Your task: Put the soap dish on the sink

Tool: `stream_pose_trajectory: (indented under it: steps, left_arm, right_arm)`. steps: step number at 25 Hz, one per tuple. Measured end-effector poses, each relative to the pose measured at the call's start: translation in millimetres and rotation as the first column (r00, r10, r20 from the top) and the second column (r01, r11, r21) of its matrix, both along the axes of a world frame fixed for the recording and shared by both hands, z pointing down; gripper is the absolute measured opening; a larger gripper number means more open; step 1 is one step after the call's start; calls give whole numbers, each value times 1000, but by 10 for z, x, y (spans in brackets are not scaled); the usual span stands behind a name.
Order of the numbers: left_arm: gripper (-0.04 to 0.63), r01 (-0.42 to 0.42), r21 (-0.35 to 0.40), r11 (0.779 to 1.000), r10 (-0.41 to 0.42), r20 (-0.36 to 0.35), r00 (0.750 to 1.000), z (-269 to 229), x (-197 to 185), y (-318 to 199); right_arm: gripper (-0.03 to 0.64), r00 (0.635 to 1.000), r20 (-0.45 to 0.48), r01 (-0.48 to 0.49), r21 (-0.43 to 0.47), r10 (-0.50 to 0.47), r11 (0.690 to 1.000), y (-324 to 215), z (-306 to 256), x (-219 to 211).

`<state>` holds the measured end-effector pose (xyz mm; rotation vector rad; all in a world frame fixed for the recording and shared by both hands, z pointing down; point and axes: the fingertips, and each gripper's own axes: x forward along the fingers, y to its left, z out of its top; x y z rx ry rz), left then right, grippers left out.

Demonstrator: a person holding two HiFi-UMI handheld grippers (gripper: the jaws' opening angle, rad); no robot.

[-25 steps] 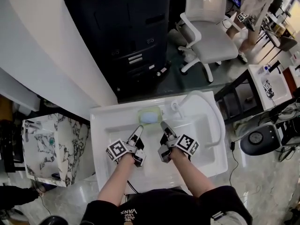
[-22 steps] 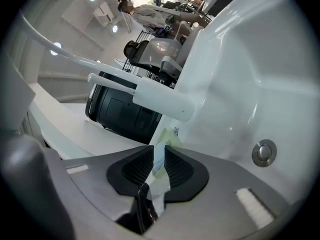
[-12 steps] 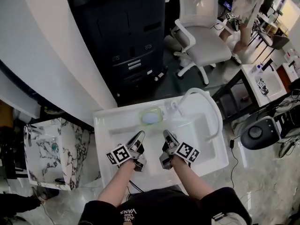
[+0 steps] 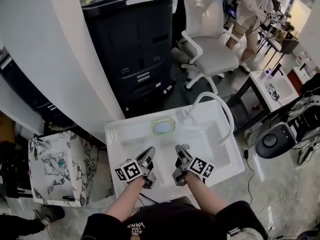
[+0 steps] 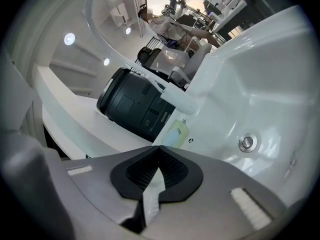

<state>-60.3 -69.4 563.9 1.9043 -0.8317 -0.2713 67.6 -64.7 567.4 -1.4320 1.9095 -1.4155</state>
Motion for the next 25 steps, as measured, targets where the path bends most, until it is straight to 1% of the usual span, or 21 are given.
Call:
stream_pose_trajectory:
  steps: [4, 6, 9, 13, 19, 25]
  left_arm:
    - [52, -37, 37, 999, 35, 48, 998, -28, -101, 102]
    - [52, -58, 52, 997, 55, 61, 997, -74, -134, 165]
    - [52, -83, 59, 995, 79, 66, 995, -122, -166, 273]
    - [52, -110, 82, 990, 100, 114, 988, -148, -263, 396]
    - [52, -183, 124, 975, 163, 152, 975, -233, -355, 602]
    - [52, -231, 145, 962, 205, 176, 963, -206, -446, 812]
  right_arm:
    - [3, 1000, -13, -9, 21, 9, 1000, 138, -75, -69]
    - [3, 1000, -11, -18, 27, 18, 999, 206, -99, -103]
    - [2, 999, -12, -31, 40, 32, 999, 303, -147, -142]
    - [2, 999, -25, -42, 66, 44, 997, 460, -232, -200]
    - [2, 996, -48, -72, 87, 76, 994, 717, -284, -295]
    - [2, 991, -105, -69, 91, 79, 993, 940, -237, -414]
